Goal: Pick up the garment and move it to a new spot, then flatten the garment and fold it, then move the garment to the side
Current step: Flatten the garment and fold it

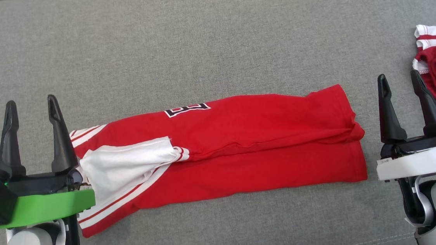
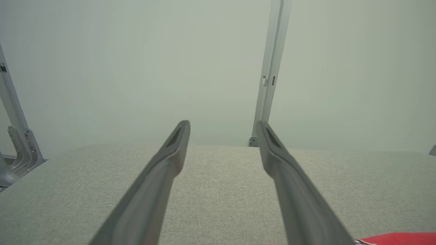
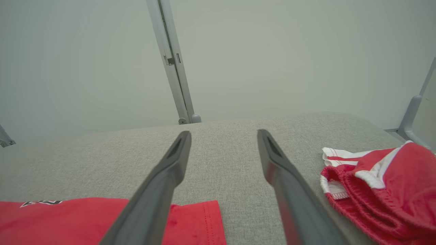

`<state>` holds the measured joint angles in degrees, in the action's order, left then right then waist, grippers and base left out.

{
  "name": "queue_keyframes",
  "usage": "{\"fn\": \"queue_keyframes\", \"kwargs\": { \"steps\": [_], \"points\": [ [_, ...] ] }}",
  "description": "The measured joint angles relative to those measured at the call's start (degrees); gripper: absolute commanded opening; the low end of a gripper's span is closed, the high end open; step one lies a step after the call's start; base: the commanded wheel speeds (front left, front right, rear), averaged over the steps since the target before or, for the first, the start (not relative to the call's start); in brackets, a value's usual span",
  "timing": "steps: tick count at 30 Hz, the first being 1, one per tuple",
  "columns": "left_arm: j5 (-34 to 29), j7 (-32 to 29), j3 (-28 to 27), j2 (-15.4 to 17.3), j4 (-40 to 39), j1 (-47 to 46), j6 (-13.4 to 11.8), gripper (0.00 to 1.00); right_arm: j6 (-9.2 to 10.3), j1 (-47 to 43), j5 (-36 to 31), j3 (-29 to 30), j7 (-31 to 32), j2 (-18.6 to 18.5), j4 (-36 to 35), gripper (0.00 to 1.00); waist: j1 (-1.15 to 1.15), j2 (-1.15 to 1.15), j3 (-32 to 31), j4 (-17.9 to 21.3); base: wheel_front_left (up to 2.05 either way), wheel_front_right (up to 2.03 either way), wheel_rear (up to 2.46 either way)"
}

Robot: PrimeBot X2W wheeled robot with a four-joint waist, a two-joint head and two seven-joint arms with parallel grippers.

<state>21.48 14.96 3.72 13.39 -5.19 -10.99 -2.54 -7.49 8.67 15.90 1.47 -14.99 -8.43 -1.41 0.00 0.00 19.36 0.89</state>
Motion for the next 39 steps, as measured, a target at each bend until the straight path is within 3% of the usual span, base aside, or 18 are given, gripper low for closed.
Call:
{"fn": "queue_keyframes", "kwargs": {
  "steps": [6, 22, 28, 39],
  "points": [
    [-3.9, 0.0, -0.3, -0.1, 1.5, 0.8, 1.9, 1.0, 0.0, 0.0, -0.6, -0.9, 0.0, 0.0, 2.2, 1.0, 0.0, 0.0, -1.5, -0.2, 0.0, 0.0, 0.0],
    [-6.0, 0.0, -3.8, -3.0, 2.7, 0.5, 6.7, 1.0, 0.0, 0.0, 0.0, -0.5, -0.1, -0.4, 4.9, 1.0, 0.0, 0.0, -2.1, -2.5, 0.0, 0.0, 0.0],
    [-7.0, 0.0, -3.7, -4.1, 3.4, -0.1, 7.9, 1.0, 0.0, 0.1, 1.4, 0.1, -0.1, -1.0, 12.6, 1.0, 0.0, 0.0, -1.7, -3.4, 0.0, 0.0, 0.0],
    [-7.8, 0.0, -3.6, -5.4, 4.2, -1.1, 9.1, 1.0, 0.0, 2.0, 5.1, -3.7, -0.3, -0.6, 25.3, 1.0, 0.0, 0.0, -0.2, -5.2, 0.0, 0.0, 0.0]
  ]
}}
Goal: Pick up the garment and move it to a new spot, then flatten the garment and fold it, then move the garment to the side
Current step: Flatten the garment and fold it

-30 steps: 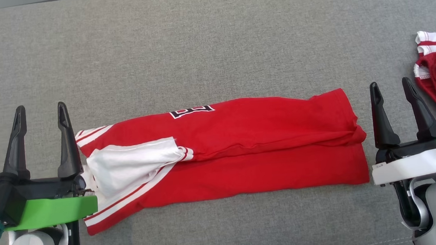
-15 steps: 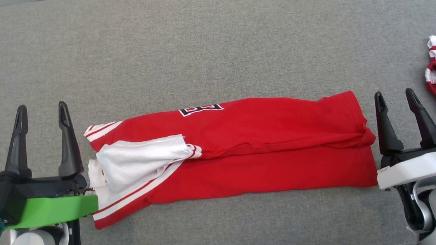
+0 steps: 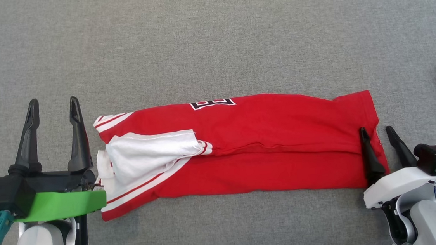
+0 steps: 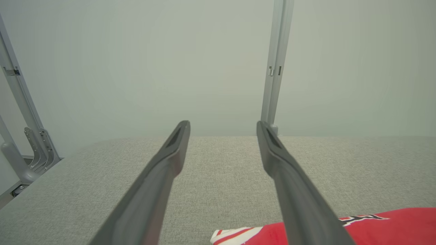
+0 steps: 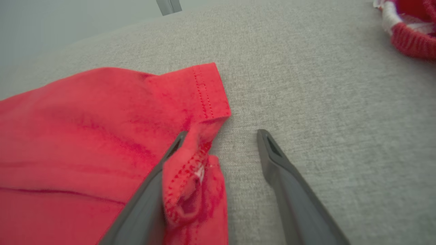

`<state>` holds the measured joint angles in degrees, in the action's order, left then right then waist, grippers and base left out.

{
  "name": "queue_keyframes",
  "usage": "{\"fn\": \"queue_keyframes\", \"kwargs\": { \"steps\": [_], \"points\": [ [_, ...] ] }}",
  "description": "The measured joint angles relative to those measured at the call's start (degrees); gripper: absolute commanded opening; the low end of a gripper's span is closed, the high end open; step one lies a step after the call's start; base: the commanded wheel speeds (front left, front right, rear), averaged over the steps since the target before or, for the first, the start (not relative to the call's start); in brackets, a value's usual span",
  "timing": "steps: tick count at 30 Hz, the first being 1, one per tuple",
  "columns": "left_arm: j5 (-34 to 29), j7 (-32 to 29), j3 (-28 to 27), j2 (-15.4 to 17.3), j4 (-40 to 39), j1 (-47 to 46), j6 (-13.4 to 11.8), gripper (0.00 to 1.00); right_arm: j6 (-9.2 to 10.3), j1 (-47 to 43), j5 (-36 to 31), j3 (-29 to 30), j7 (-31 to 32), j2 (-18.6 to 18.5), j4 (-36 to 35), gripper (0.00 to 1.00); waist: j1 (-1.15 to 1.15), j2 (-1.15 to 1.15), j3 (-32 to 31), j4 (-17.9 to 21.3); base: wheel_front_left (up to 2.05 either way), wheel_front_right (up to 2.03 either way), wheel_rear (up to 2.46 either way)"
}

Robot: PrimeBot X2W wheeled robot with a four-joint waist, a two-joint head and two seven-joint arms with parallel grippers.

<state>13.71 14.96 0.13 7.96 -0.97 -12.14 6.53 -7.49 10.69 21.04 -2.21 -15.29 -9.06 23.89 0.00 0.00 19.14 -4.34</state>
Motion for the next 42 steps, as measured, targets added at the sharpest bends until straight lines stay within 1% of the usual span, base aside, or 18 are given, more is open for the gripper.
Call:
{"fn": "queue_keyframes", "kwargs": {
  "steps": [5, 6, 7, 8, 12, 17, 26, 30, 32, 35, 36, 38, 40, 42],
  "points": [
    [-0.3, 0.0, -0.3, -0.4, 0.4, -0.1, 0.1, 1.0, 0.1, 0.7, 1.6, -2.4, -0.6, 0.6, 2.9, 1.0, 0.0, 0.0, 0.1, -0.2, 0.0, 0.0, 0.0],
    [-0.3, 0.0, -0.5, -0.5, 0.4, -0.1, 0.3, 1.0, 0.24, 0.8, 1.9, -3.1, -0.8, 0.6, 3.3, 0.84, 0.0, 0.0, 0.0, -0.2, 0.0, 0.0, 0.0],
    [-0.4, 0.0, -0.6, -0.5, 0.4, -0.1, 0.3, 1.0, 0.29, 1.0, 2.4, -3.6, -0.9, 0.7, 3.6, 0.38, 0.0, 0.0, 0.0, -0.2, 0.0, 0.0, 0.0],
    [-0.4, 0.0, -0.7, -0.5, 0.4, -0.1, 0.4, 1.0, 0.29, 1.1, 2.6, -3.9, -0.9, 0.7, 3.8, 0.0, 0.0, 0.0, 0.0, -0.1, 0.0, 0.0, 0.0],
    [-0.7, 0.0, -1.1, -0.8, 0.4, -0.1, 0.5, 1.0, 0.01, 1.3, 3.4, -4.9, -0.7, 1.5, 3.3, 0.0, 0.0, 0.0, 0.1, 0.3, 0.0, 0.0, 0.0],
    [-1.0, 0.0, -1.7, -1.0, 0.2, -0.1, 0.5, 1.0, -0.13, 0.7, 3.8, -2.3, 0.1, 1.1, 0.7, 0.0, 0.0, 0.0, 0.0, 1.2, 0.0, 0.0, 0.0],
    [-1.5, 0.0, -1.9, -1.0, 0.0, 0.1, 0.6, 1.0, -0.07, 0.2, 3.5, 8.3, 0.1, -3.9, -2.1, 0.0, 0.0, 0.0, -0.5, 3.6, 0.0, 0.0, 0.0],
    [-1.7, 0.0, -1.7, -0.9, -0.2, 0.1, 0.6, 1.0, -0.05, 0.8, 3.5, 9.9, 0.1, -5.2, -1.7, 0.0, 0.0, 0.0, -0.6, 4.2, 0.0, 0.0, 0.0],
    [-1.8, 0.0, -1.7, -0.8, -0.2, 0.1, 0.7, 1.0, -0.05, 1.6, 3.3, 9.6, 0.1, -5.4, -2.2, 0.0, 0.0, 0.0, -0.8, 4.5, 0.0, 0.0, 0.0],
    [-1.8, 0.0, -1.6, -0.4, -0.2, 0.1, 0.7, 1.0, -0.04, 2.7, 2.9, 7.3, 0.1, -4.9, -5.2, 0.0, 0.0, 0.0, -1.1, 4.8, 0.0, 0.0, 0.0],
    [-1.8, 0.0, -1.7, -0.3, -0.1, 0.2, 0.8, 1.0, -0.04, 2.9, 2.3, 5.0, 0.1, -4.0, -8.2, 0.0, 0.0, 0.0, -1.4, 5.0, 0.0, 0.0, 0.0],
    [-1.8, 0.0, -1.7, -0.2, -0.1, 0.5, 0.8, 1.0, -0.03, 3.1, 1.8, 2.5, 0.3, -2.8, -11.6, 0.0, 0.0, 0.0, -1.8, 5.2, 0.0, 0.0, 0.0],
    [-1.8, 0.0, -1.6, -0.2, 0.0, 0.7, 0.8, 1.0, -0.03, 3.3, 1.0, -0.5, 1.4, -1.8, -15.1, 0.0, 0.0, 0.0, -2.2, 5.4, 0.0, 0.0, 0.0],
    [-1.8, 0.0, -1.4, -0.2, 0.0, 0.7, 0.8, 1.0, -0.03, 3.4, 0.4, -3.5, 3.0, -0.1, -18.7, 0.0, 0.0, 0.0, -2.6, 5.5, 0.0, 0.0, 0.0]
  ]
}}
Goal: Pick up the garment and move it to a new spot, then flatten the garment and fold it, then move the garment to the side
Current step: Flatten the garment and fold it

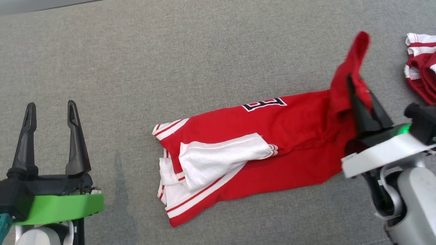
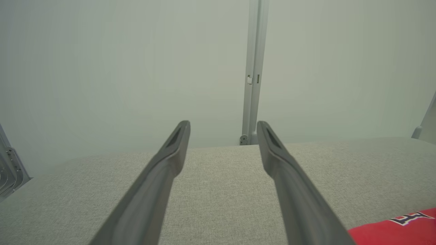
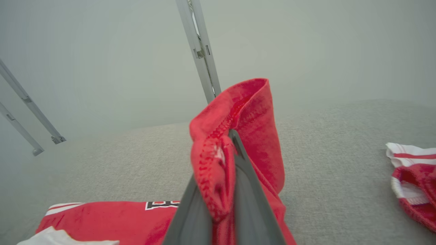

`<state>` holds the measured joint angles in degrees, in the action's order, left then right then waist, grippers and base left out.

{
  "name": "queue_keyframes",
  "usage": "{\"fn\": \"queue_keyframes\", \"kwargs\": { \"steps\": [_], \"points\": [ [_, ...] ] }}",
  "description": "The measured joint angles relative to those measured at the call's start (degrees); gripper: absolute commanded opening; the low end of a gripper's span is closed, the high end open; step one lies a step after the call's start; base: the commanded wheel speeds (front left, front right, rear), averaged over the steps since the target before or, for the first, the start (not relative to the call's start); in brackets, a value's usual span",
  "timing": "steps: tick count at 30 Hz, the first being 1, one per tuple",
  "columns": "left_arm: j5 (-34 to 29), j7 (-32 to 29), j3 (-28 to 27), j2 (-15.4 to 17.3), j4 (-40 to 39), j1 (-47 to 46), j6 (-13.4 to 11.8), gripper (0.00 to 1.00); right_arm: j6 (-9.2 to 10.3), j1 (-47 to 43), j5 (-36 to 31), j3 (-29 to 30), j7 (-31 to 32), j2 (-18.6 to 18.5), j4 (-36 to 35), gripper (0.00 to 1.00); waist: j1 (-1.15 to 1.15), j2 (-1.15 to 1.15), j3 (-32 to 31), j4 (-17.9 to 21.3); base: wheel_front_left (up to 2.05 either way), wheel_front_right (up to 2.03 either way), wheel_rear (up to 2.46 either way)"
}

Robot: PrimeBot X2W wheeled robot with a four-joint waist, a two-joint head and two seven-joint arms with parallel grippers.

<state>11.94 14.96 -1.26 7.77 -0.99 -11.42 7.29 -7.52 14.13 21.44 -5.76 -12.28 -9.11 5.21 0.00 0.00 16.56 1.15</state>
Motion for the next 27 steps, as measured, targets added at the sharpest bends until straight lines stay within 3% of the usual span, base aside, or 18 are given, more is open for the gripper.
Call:
{"fn": "queue_keyframes", "kwargs": {
  "steps": [5, 10, 27],
  "points": [
    [0.0, 0.0, 1.0, 0.0, 0.3, 0.0, 0.0, 1.0, 0.01, 0.8, -0.5, -9.1, 3.6, 4.0, -6.0, 0.0, 0.0, 0.0, -0.6, -0.3, 0.0, 0.0, 0.0],
    [0.0, 0.0, 1.7, 0.0, 1.0, -0.1, 0.0, 1.0, 0.02, 2.9, 0.5, -17.5, 4.5, 5.8, -7.2, 0.0, 0.0, 0.0, -0.7, -1.4, 0.0, 0.0, 0.0],
    [0.4, 0.0, 3.8, -1.1, 2.2, -1.3, 0.1, 1.0, 0.03, 10.6, 10.2, -36.2, -1.8, 6.2, 10.4, 0.0, -0.01, 0.0, 1.1, -5.7, 0.0, 0.0, 0.0]
  ]
}}
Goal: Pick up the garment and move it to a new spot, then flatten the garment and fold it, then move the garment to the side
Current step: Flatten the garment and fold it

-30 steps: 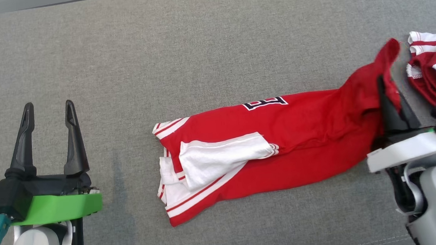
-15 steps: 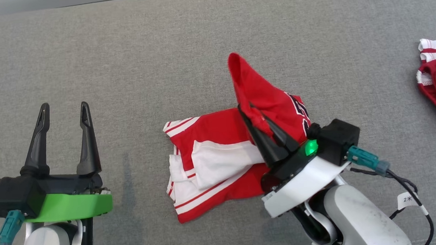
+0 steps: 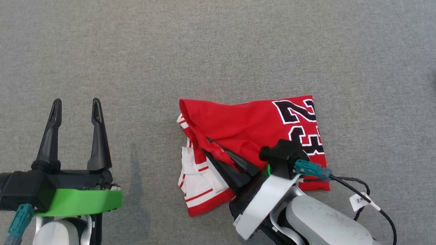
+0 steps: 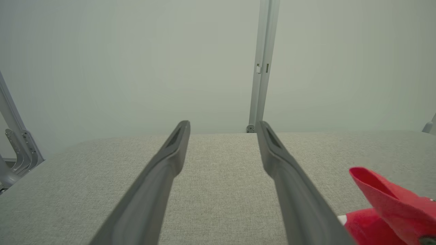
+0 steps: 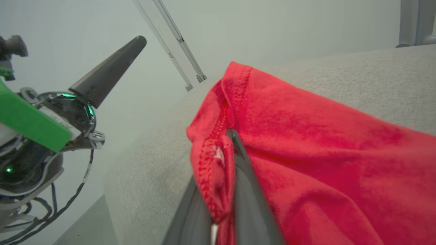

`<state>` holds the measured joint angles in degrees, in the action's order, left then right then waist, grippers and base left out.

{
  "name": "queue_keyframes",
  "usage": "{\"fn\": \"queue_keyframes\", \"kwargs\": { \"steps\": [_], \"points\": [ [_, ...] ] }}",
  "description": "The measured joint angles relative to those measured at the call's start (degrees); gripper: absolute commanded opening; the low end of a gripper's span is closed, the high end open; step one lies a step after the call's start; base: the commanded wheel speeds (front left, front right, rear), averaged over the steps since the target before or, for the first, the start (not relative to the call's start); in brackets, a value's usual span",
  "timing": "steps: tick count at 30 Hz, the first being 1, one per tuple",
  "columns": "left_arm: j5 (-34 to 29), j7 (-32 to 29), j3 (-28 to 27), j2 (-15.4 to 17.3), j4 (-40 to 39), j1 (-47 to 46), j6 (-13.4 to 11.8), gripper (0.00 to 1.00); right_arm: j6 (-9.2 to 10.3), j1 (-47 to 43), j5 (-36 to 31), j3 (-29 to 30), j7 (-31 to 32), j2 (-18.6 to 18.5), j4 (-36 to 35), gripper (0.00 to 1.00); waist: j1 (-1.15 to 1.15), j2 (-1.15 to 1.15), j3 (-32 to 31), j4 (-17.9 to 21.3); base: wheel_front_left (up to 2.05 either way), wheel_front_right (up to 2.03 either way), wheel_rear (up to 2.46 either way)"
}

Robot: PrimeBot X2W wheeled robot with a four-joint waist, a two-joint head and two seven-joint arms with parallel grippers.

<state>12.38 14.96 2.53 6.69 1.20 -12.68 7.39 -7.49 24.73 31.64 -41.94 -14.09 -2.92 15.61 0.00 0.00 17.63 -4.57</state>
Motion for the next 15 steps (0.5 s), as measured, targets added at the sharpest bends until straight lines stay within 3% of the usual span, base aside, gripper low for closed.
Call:
{"fn": "queue_keyframes", "kwargs": {
  "steps": [2, 3, 4, 10, 15],
  "points": [
    [0.0, 0.0, 0.1, 0.0, 0.0, -0.4, 0.0, 1.0, 0.0, 1.1, 0.7, -1.6, -0.2, 0.0, 1.7, 0.0, 0.0, 0.0, 0.4, -0.2, 0.0, 0.0, 0.0],
    [0.0, 0.0, 0.2, 0.0, 0.1, -0.4, 0.0, 1.0, 0.0, 1.7, 1.0, -2.2, -0.4, 0.0, 2.4, 0.22, 0.0, 0.0, 0.6, -0.2, 0.0, 0.0, 0.0],
    [0.0, 0.0, 0.3, 0.0, 0.1, -0.7, 0.0, 1.0, 0.0, 2.8, 1.5, -3.8, -0.6, 0.0, 3.2, 1.0, 0.0, 0.0, 1.0, -0.3, 0.0, 0.0, 0.0],
    [0.0, 0.0, 0.3, 0.0, 0.1, -1.1, 0.0, 1.0, 0.0, 4.6, 1.4, -6.0, -0.9, 0.0, 2.7, 1.0, 0.0, 0.0, 1.5, 0.1, 0.0, 0.0, 0.0],
    [0.0, 0.0, -0.4, 0.1, 0.0, -1.1, 0.0, 1.0, 0.0, 4.0, -1.4, -1.6, -1.0, 0.1, -5.0, 1.0, 0.0, 0.0, 1.3, 0.9, 0.0, 0.0, 0.0]
  ]
}}
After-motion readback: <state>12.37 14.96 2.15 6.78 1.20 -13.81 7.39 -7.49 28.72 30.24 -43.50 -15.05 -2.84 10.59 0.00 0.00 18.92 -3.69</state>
